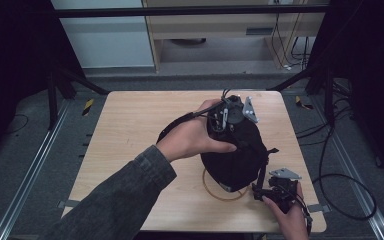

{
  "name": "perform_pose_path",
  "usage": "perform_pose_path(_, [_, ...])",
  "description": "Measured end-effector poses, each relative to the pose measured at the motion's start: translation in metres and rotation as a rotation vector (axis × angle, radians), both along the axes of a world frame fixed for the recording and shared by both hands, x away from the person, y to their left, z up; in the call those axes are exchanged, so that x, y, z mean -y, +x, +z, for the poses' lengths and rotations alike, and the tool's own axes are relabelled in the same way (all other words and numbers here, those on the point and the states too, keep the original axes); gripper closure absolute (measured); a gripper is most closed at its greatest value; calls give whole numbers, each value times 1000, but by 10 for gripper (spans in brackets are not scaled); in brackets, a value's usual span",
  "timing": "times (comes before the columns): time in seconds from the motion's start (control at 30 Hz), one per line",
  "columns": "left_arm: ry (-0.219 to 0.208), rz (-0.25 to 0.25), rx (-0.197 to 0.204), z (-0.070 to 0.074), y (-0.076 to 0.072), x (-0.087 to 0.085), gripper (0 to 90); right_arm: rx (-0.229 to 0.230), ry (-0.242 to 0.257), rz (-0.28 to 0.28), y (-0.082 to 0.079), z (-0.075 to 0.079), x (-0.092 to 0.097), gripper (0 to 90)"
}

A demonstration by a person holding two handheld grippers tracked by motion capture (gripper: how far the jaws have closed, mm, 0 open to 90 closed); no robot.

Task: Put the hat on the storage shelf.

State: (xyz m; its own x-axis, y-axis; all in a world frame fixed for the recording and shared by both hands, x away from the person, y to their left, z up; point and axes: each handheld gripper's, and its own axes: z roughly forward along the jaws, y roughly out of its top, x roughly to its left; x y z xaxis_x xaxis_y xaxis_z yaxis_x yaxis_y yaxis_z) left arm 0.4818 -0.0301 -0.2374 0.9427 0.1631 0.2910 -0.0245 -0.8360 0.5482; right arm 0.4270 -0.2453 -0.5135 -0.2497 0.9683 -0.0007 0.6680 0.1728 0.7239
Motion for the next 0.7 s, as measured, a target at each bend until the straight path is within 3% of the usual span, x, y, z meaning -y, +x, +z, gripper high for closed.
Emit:
perform_pose_path(0.1, [4,-4,3,-1,-1,0,181,0,0,-1,0,0,0,4])
perform_pose_path(0.27, [-28,-14,3,-3,-3,-3,88,-1,0,-1,0,0,0,4])
perform_pose_path(0.7, [-67,-44,13,0,-14,-9,56,0,1,-2,0,0,0,4])
